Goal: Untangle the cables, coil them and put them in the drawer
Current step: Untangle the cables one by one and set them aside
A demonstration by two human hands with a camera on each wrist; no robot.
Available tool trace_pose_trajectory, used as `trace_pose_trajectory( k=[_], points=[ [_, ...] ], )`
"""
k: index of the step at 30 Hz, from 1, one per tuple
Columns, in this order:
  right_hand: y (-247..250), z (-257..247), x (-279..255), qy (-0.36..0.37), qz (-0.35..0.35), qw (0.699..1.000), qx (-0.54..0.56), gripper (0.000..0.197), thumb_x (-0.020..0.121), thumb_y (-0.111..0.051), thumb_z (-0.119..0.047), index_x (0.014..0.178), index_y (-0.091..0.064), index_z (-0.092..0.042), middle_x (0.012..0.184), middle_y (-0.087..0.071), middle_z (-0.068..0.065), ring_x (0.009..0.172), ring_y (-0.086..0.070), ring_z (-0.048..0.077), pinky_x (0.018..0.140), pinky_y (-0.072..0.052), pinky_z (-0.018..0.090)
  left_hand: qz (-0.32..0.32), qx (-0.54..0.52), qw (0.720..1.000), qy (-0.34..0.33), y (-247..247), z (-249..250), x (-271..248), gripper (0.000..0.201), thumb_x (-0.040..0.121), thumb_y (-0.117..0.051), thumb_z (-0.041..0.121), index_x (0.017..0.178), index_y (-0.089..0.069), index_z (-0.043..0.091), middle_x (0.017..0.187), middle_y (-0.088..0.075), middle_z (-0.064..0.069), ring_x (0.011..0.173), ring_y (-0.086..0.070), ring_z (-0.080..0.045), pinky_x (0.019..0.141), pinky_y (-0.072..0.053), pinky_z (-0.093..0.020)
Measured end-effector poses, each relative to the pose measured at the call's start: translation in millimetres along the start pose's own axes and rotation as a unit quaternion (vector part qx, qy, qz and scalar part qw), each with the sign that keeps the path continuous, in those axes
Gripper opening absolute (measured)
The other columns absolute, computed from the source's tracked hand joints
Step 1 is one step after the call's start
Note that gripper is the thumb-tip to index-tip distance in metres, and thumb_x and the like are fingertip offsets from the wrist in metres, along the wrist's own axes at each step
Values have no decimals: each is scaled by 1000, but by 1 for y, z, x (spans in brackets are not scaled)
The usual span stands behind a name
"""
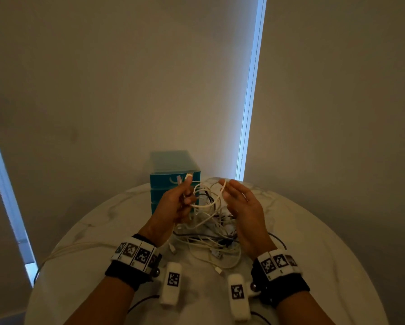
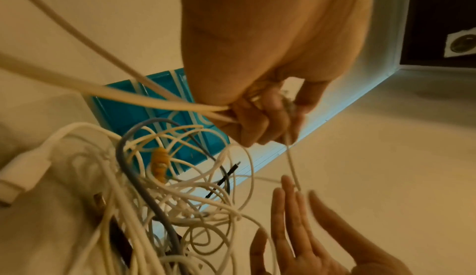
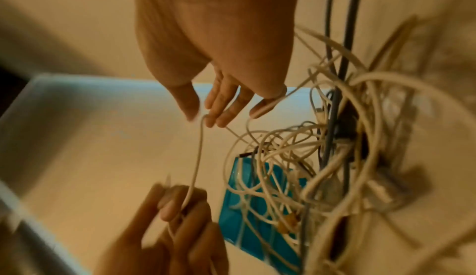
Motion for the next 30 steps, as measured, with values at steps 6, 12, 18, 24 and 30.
trace_pose_trajectory(
  k=[6, 12, 18, 24, 30],
  points=[
    [-25, 5, -12, 62, -100, 982, -150, 32, 94, -62, 17, 117, -69, -4, 114, -81, 6, 110, -77, 22, 99, -62, 40, 94, 134, 986, 16, 14, 1, -8, 54, 90, -61, 78, 74, -83, 32, 55, -35, 7, 47, -28, -9, 46, -24, -25],
    [-28, -1, -15, 100, -144, 958, -228, 29, 95, -56, 17, 104, -71, -6, 104, -82, 5, 104, -79, 20, 96, -62, 36, 80, 170, 982, -7, 16, 3, -7, 34, 90, -76, 56, 84, -84, 24, 49, -52, 14, 40, -42, -2, 44, -33, -19],
    [-17, 1, -6, 125, -48, 947, -293, 31, 93, -61, 9, 91, -72, -20, 93, -79, -5, 96, -75, 14, 91, -61, 33, 108, 176, 978, 6, 23, -1, 0, 18, 85, -86, 38, 78, -83, 22, 54, -50, 7, 47, -39, -7, 47, -30, -23],
    [-15, 44, 6, 26, -95, 937, -336, 44, 94, -80, -33, 135, -64, -34, 127, -68, -21, 120, -62, 1, 97, -56, 29, 131, 92, 986, -41, 28, 12, -1, 19, 91, -81, 29, 88, -80, 10, 51, -47, 7, 46, -37, -11, 44, -30, -23],
    [-8, 28, 5, 105, -67, 931, -343, 28, 93, -75, -4, 102, -83, -29, 104, -78, -18, 104, -70, 5, 84, -59, 21, 233, -89, 965, -77, 75, 16, 7, 36, 96, -76, 25, 119, -75, -2, 55, -29, 8, 47, -23, -9, 40, -20, -22]
  ],
)
Point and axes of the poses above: each hand's wrist, its own x-axis towards the middle knuckle, its own y-axis out of the back of the hand, z = x × y, the point moved 5 cm from there along x, towards the middle knuckle
